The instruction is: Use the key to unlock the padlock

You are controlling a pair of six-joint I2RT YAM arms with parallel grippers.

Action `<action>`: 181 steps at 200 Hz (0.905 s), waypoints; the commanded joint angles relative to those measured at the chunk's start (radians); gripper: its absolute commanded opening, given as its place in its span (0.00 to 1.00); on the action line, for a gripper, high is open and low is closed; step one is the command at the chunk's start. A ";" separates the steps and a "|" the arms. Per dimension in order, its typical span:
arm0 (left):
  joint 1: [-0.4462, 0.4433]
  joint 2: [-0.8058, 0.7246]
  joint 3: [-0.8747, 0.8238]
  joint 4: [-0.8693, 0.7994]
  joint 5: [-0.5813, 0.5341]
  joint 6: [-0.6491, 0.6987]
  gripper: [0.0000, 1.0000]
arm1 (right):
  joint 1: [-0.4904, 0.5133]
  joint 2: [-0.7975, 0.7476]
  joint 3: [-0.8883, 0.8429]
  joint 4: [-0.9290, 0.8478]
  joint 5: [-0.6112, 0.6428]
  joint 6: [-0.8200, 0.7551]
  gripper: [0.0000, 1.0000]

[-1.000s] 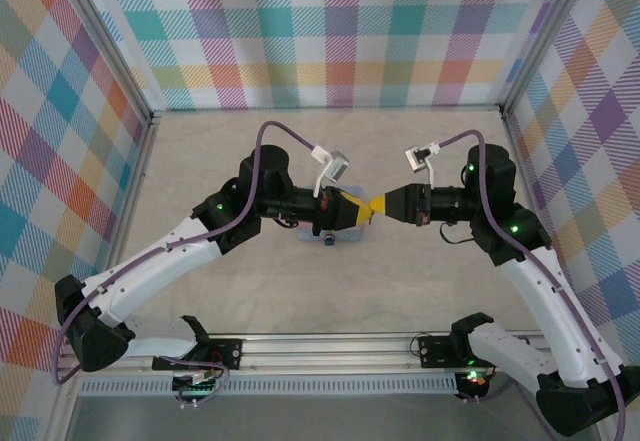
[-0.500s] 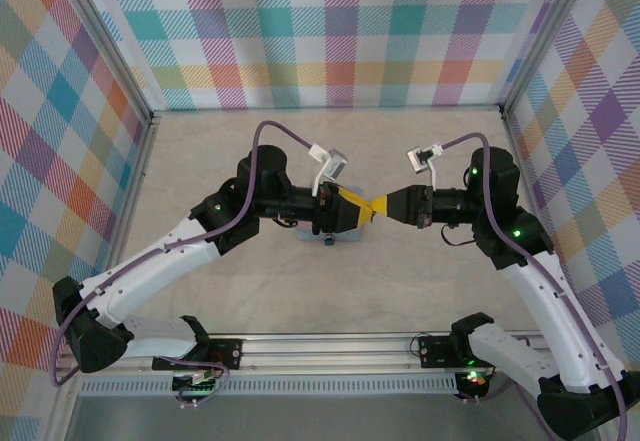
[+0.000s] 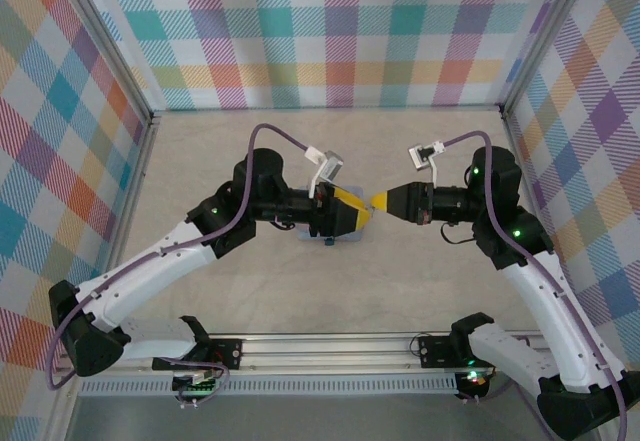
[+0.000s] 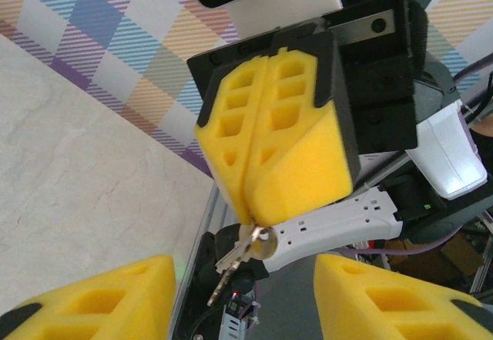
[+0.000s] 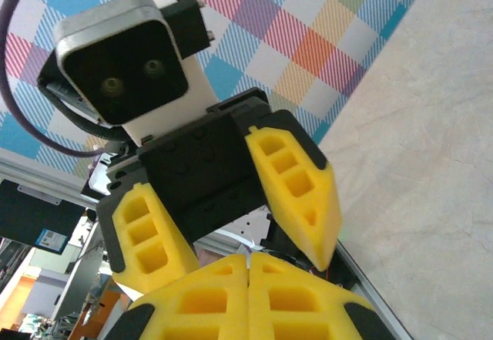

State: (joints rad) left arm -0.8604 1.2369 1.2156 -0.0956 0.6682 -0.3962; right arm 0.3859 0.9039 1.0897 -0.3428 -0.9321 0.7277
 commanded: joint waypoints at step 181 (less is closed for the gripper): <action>0.006 -0.032 -0.015 0.005 -0.033 0.036 0.00 | 0.002 -0.026 -0.003 0.025 0.006 0.013 0.00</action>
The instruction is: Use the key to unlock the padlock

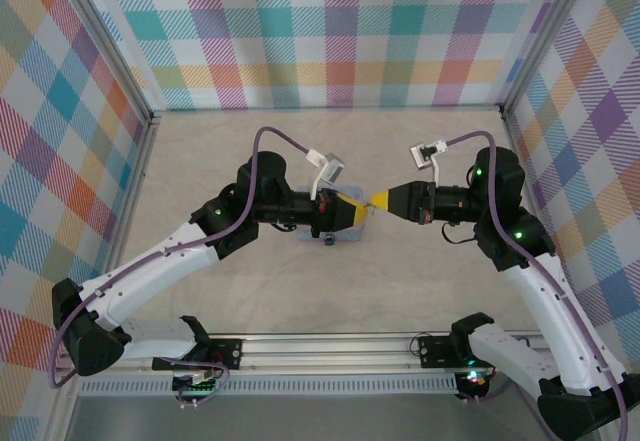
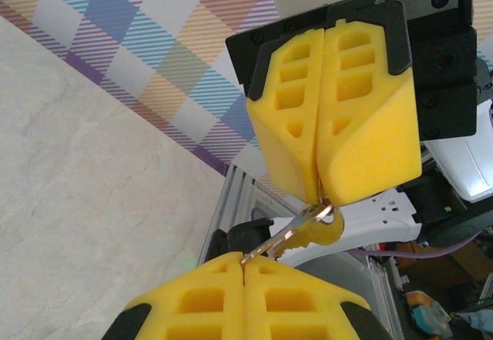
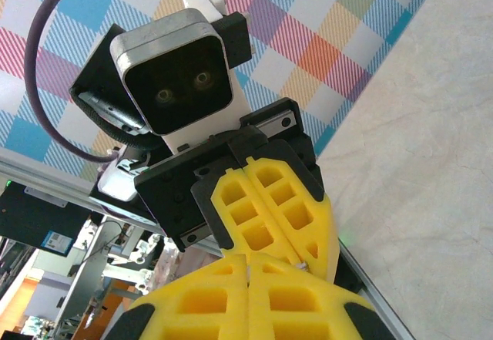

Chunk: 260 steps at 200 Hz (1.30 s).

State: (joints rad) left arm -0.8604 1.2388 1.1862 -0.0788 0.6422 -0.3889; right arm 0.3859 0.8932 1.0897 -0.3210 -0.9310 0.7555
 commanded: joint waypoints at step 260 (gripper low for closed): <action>0.004 -0.640 -0.599 -0.573 -0.759 -0.562 0.67 | 0.439 0.374 -0.297 -0.105 0.646 -0.089 0.36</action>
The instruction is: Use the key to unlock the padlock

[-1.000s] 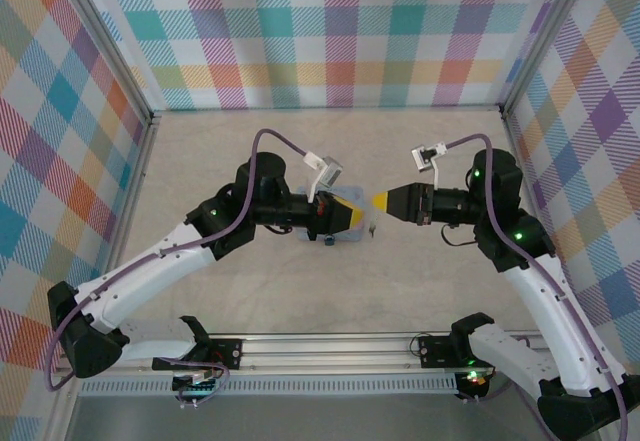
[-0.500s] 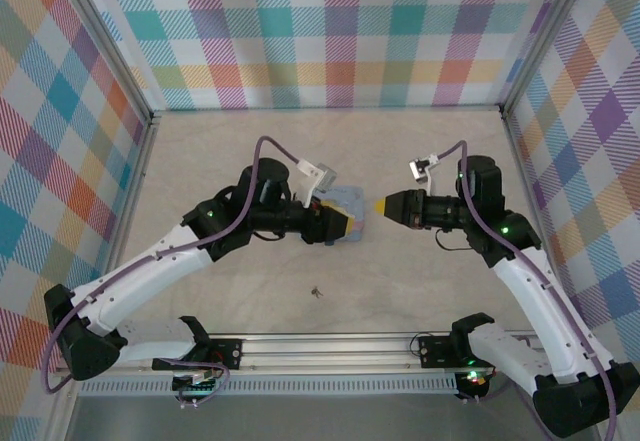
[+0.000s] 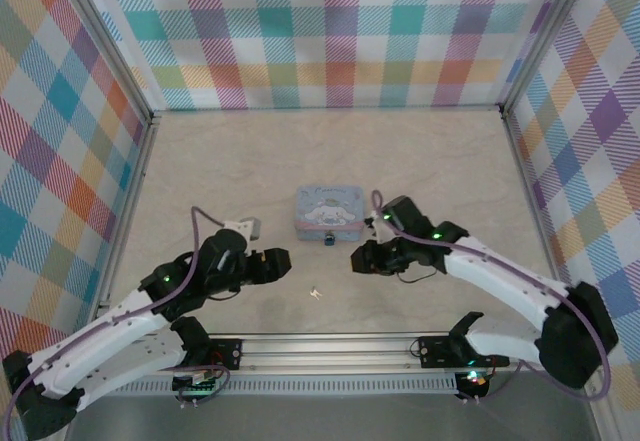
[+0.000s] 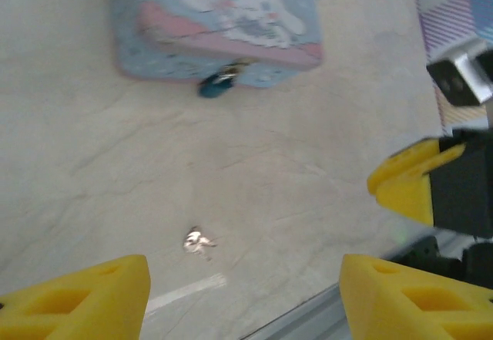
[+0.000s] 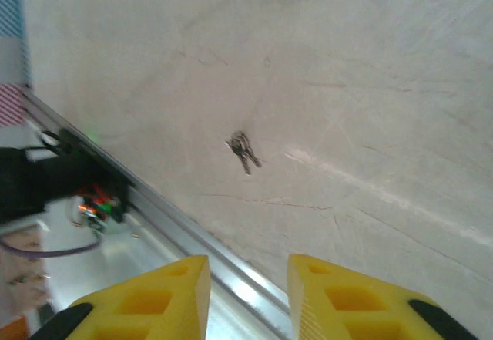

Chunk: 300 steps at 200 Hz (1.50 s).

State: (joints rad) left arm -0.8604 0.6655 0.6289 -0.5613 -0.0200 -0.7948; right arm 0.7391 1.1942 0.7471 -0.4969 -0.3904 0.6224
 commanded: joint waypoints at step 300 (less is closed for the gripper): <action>0.005 -0.233 -0.120 -0.281 -0.229 -0.311 0.73 | 0.376 0.763 0.494 -0.175 0.337 0.155 0.00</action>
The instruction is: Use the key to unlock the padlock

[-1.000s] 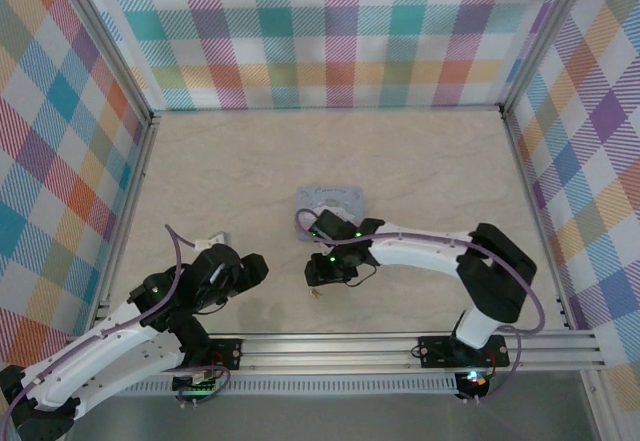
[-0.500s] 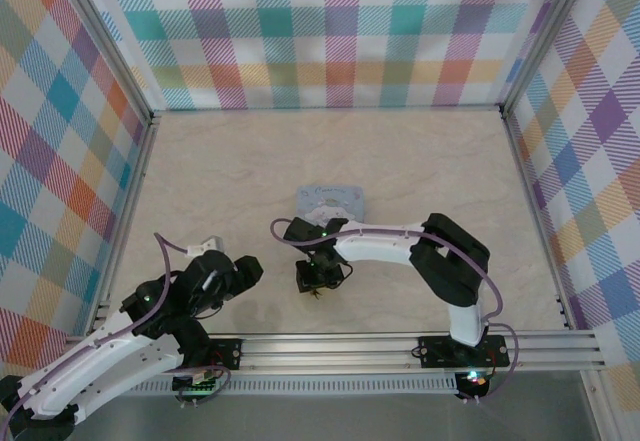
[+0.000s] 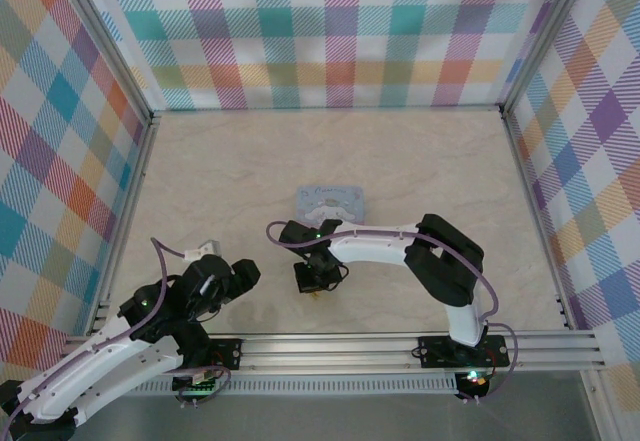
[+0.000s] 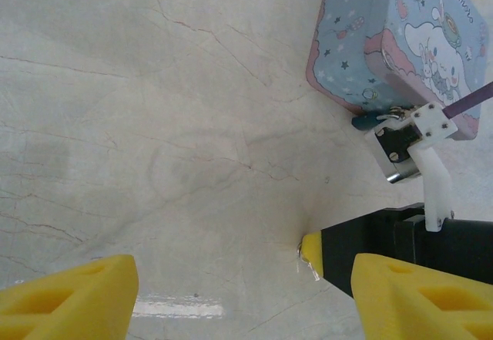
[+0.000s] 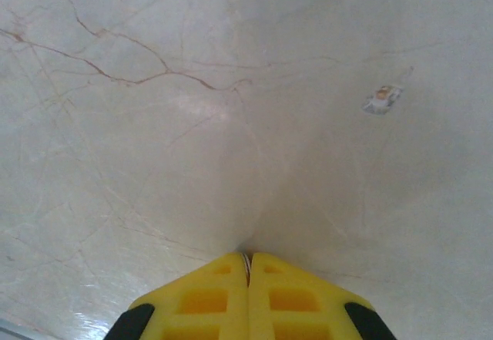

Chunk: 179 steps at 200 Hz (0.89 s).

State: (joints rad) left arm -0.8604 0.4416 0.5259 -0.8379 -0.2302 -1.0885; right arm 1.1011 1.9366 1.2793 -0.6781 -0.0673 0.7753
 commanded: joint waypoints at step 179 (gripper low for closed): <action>-0.007 0.399 0.195 0.859 0.374 0.304 0.60 | -0.198 -0.885 -0.170 0.084 0.204 -0.044 0.00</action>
State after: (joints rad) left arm -0.8612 0.7795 0.6357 -0.1802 0.0761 -0.8566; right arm 0.9043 1.0962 1.1095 -0.5785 0.0444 0.7403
